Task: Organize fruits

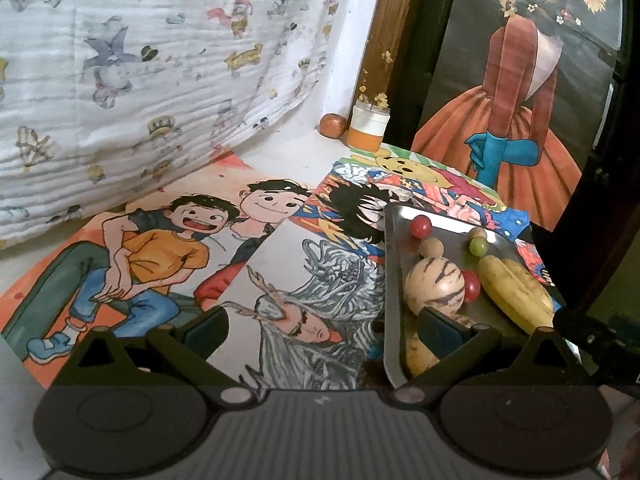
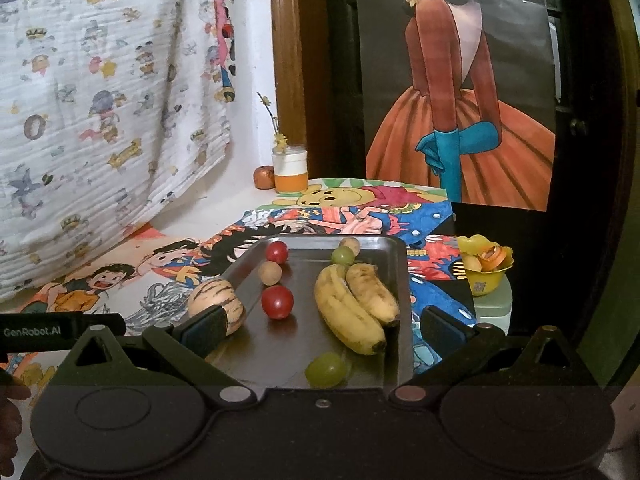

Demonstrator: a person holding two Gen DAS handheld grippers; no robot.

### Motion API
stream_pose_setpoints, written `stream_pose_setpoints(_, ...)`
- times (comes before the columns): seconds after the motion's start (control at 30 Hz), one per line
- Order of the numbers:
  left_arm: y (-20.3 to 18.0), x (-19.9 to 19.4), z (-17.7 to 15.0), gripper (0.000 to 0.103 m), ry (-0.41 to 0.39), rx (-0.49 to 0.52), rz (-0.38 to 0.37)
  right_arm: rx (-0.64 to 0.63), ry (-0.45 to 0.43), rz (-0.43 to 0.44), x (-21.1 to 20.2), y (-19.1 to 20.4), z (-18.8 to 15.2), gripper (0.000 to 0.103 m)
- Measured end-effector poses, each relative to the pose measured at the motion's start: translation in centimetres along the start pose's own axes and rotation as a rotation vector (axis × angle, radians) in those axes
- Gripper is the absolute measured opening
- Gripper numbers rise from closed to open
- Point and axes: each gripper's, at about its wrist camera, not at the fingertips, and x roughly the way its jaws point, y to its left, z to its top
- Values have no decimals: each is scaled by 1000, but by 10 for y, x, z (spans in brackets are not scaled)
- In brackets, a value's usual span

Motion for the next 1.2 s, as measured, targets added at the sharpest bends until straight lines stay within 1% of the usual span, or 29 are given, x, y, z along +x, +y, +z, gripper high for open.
stream_pose_setpoints(0.33,4,-16,-11,103,-34,9,-18,-4,-12,2,-16,3,-7,102)
stream_pose_setpoints(0.7,4,-37,-22,103,-76,15,-15,-19,-37,16,-36,5,-15,102)
stream_pose_setpoints(1.2,-1,-60,-40,103,-126,64,-19,-36,-71,24,-58,8,-26,102)
